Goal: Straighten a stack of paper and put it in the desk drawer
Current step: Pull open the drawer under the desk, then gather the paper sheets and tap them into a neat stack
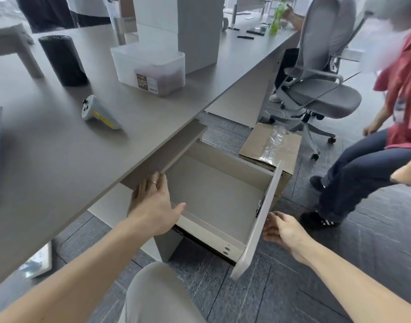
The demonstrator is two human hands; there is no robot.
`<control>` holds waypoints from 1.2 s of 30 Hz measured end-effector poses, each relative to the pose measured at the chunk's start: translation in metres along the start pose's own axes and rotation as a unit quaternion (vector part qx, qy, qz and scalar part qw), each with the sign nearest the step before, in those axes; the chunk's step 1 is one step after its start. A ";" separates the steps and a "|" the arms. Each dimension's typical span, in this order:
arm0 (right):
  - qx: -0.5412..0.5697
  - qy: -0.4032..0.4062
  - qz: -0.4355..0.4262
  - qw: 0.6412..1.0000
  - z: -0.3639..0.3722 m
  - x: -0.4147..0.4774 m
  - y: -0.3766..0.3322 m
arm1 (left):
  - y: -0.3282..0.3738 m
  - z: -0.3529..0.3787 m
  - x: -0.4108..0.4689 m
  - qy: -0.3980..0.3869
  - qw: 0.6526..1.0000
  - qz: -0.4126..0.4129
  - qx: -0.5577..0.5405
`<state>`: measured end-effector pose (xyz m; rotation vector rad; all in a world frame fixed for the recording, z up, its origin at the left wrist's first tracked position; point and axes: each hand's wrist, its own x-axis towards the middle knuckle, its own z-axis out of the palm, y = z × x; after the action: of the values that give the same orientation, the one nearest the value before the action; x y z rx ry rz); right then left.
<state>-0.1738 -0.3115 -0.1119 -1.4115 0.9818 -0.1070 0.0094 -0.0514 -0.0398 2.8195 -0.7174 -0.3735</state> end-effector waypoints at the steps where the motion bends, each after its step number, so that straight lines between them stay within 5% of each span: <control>1: -0.006 0.006 0.003 1.000 0.001 -0.001 -0.001 | 0.001 0.000 -0.001 0.000 1.000 0.006 -0.009; 7: -0.103 0.151 -0.145 0.972 0.009 -0.012 -0.065 | 0.009 -0.034 -0.014 0.038 0.987 0.093 -0.127; 15: -0.148 0.044 -0.328 0.932 0.134 -0.051 -0.163 | -0.052 -0.116 -0.040 0.226 0.952 0.076 -0.193; 24: -0.230 -0.224 -0.390 0.863 0.364 -0.126 -0.198 | -0.286 -0.154 -0.143 0.315 0.926 -0.169 -0.125; 30: -0.338 -0.267 -0.339 0.836 0.484 -0.143 -0.196 | -0.431 -0.150 -0.250 0.306 0.862 -0.395 -0.089; 36: -0.387 -0.242 -0.313 0.833 0.534 -0.109 -0.204 | -0.469 -0.137 -0.302 0.225 0.817 -0.523 -0.089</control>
<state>0.1878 0.1187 0.0386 -2.3272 0.0663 0.1896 -0.0009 0.5189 0.0253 2.6533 0.9602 0.1024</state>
